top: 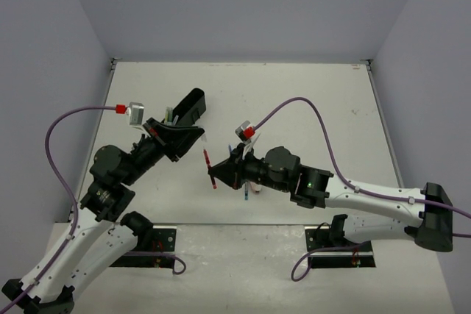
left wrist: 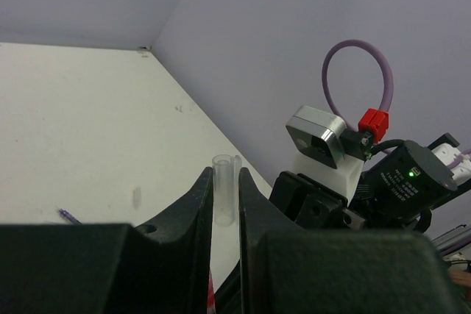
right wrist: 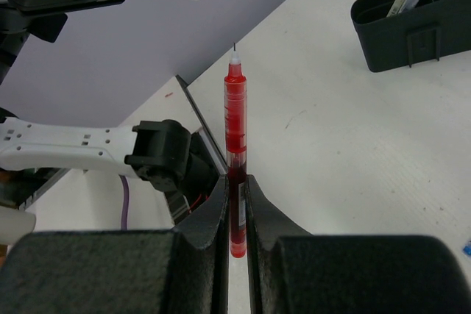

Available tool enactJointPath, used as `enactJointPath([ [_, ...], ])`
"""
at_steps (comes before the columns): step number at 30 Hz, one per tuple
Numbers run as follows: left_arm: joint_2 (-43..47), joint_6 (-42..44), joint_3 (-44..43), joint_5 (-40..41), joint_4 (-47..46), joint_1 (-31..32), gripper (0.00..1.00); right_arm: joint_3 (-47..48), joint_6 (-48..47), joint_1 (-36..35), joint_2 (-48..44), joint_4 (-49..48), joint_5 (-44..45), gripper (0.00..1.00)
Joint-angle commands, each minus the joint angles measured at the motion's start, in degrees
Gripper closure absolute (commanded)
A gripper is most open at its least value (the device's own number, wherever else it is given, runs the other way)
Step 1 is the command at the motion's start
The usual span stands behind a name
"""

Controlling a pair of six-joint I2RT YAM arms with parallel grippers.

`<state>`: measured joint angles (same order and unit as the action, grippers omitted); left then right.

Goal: Sort the stationery into containers
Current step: Close the pen cap on the pen.

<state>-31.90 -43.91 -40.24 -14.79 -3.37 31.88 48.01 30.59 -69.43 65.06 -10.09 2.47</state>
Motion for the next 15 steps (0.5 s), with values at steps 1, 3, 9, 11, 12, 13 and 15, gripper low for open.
enactJointPath([
  [1,0.3,0.6,0.7,-0.7,-2.7,-0.3,1.0,3.0,-0.9,-0.4,-2.6,0.0,1.7,1.0],
  [3,0.1,0.6,1.0,-0.9,-3.1,-0.3,1.0,2.8,-1.0,-0.3,-3.0,0.0,1.6,1.0],
  [9,-0.5,0.4,1.8,-1.6,-4.6,-0.3,1.0,3.4,-2.0,-0.3,-2.9,0.4,1.9,1.0],
  [11,-0.4,0.2,2.3,-1.8,-5.0,-0.3,1.0,3.6,-2.3,-0.3,-3.1,0.5,2.3,1.0],
  [12,-0.5,0.1,2.5,-1.9,-5.2,-0.3,1.0,3.8,-2.4,-0.3,-3.2,0.7,2.7,1.0],
  [13,-0.5,0.0,2.6,-2.0,-5.4,-0.3,1.0,3.9,-2.4,-0.3,-3.1,0.9,2.9,1.0],
  [15,-0.4,-0.5,2.9,-2.8,-5.7,-0.3,1.0,4.0,-2.5,-0.3,-3.3,1.0,3.3,1.0],
])
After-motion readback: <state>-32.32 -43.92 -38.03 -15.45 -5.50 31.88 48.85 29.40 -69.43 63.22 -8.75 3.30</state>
